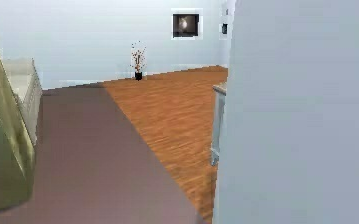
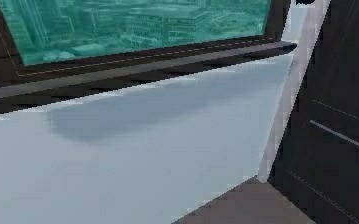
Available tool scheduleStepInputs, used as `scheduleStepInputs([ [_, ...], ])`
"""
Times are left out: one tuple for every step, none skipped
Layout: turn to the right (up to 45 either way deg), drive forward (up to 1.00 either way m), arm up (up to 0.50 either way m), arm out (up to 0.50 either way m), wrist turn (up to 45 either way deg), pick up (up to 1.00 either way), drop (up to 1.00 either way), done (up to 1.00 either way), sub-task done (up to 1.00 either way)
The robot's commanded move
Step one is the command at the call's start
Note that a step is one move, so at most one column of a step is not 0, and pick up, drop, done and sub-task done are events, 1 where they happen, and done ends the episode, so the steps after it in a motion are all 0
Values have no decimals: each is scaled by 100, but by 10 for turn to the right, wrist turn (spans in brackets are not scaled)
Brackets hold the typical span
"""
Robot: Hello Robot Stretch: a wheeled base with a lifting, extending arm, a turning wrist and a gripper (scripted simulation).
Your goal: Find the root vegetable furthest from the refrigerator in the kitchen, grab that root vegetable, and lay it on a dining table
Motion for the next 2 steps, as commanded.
scheduleStepInputs([
  [-150,0,0,0,0,0,0,0,0],
  [0,60,0,0,0,0,0,0,0],
])
